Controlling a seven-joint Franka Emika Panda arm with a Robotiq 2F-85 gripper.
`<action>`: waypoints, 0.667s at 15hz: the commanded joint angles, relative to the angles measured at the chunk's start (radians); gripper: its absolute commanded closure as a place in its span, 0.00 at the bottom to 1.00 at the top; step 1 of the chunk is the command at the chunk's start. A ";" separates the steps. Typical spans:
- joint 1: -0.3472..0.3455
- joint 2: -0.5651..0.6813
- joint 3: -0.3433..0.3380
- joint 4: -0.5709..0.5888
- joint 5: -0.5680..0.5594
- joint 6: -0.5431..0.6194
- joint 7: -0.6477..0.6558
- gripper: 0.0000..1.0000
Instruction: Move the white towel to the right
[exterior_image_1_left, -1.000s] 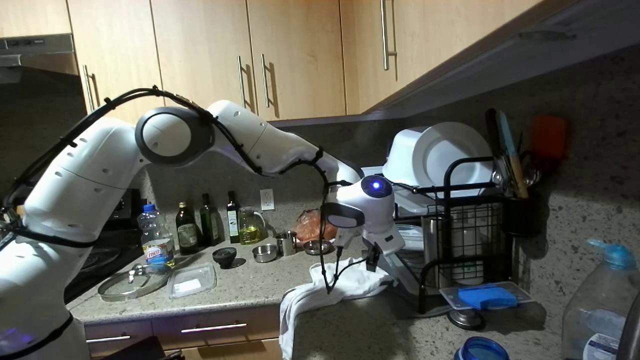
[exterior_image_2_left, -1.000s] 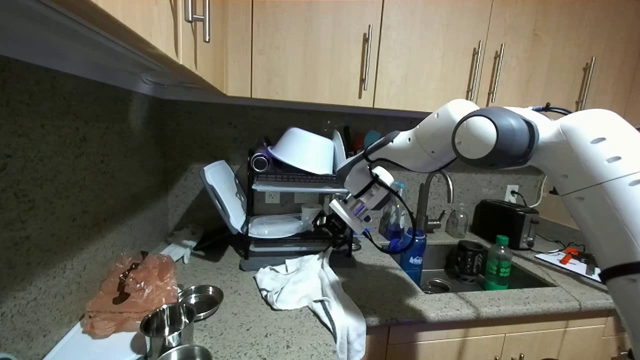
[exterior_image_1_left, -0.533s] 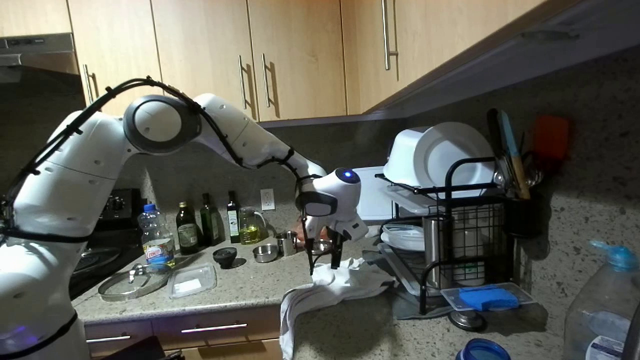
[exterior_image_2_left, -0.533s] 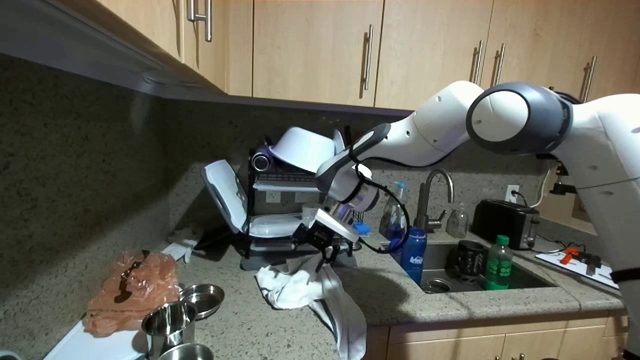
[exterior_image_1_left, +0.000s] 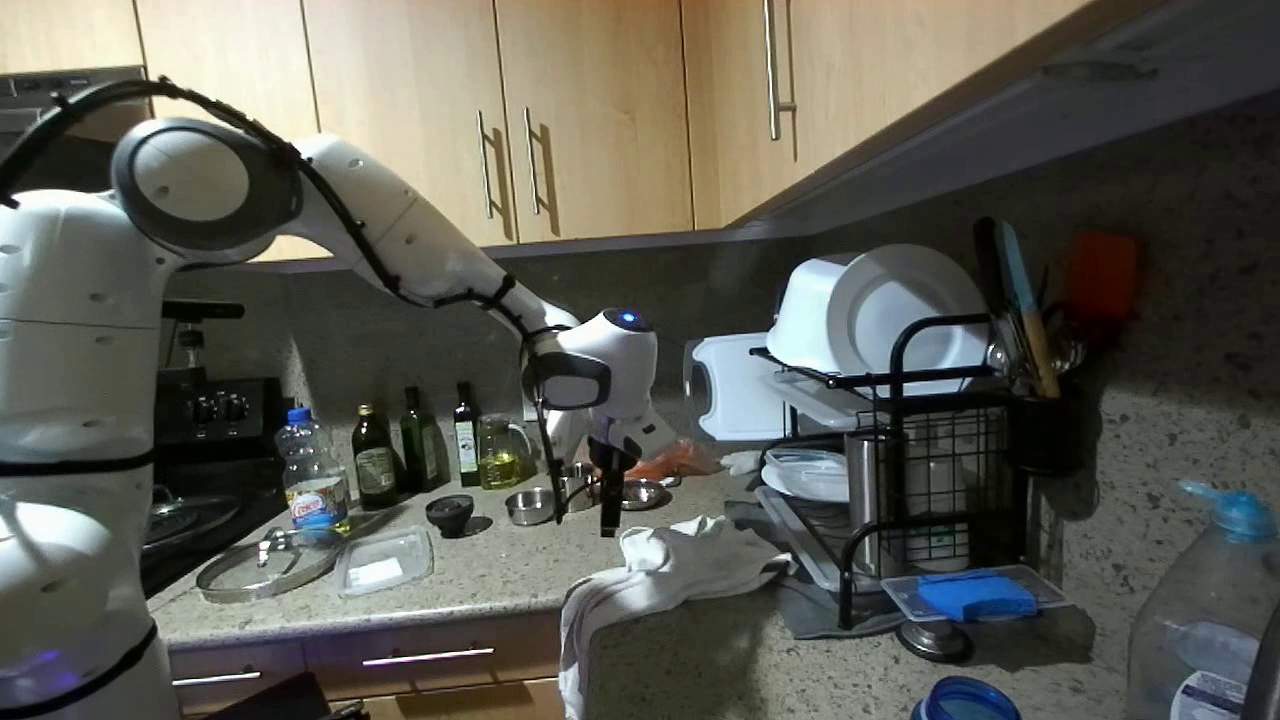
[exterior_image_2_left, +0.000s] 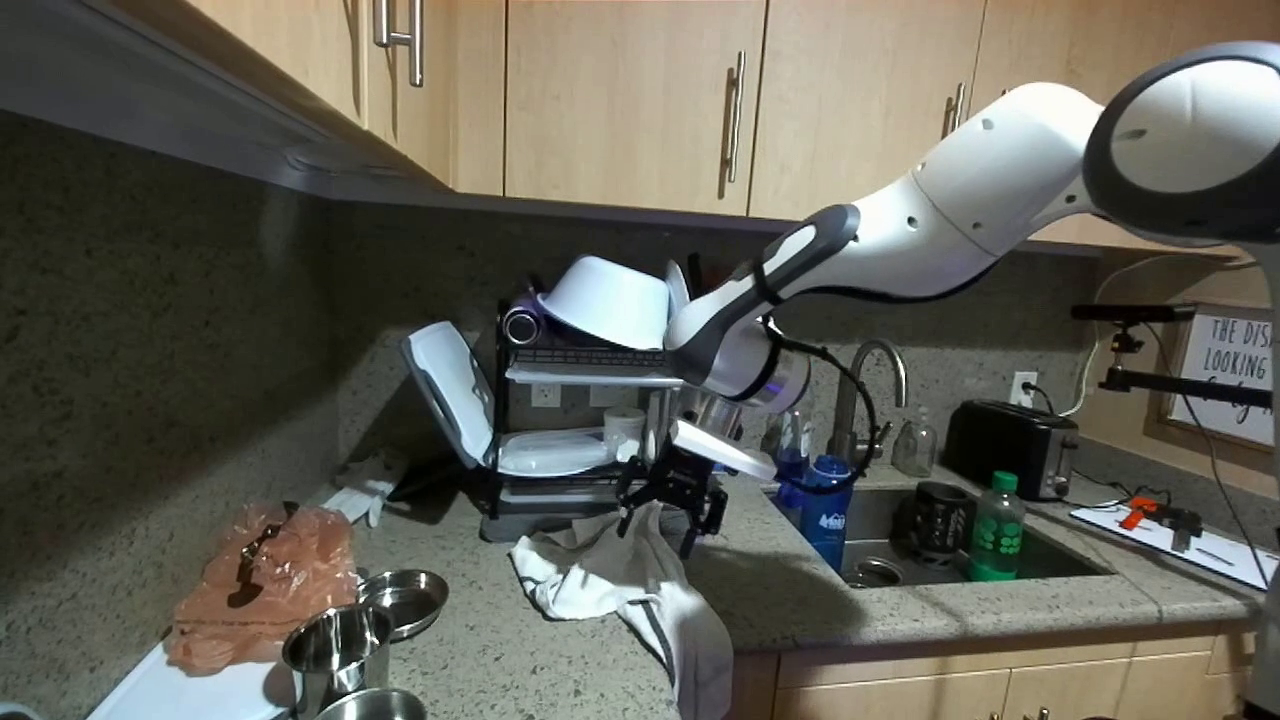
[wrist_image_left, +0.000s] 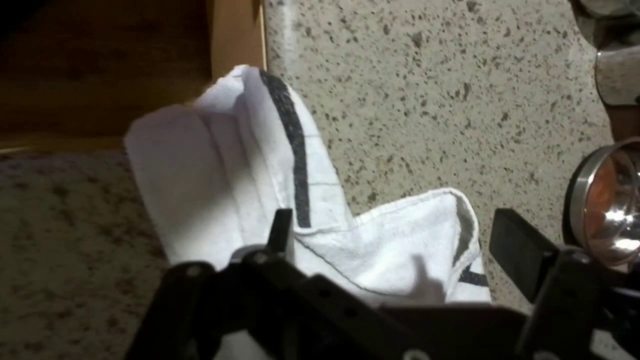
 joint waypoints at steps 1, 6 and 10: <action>0.007 -0.141 -0.010 -0.149 -0.097 -0.018 0.082 0.00; 0.000 -0.095 -0.012 -0.173 -0.164 -0.042 0.154 0.00; -0.014 -0.025 -0.029 -0.147 -0.163 -0.070 0.174 0.00</action>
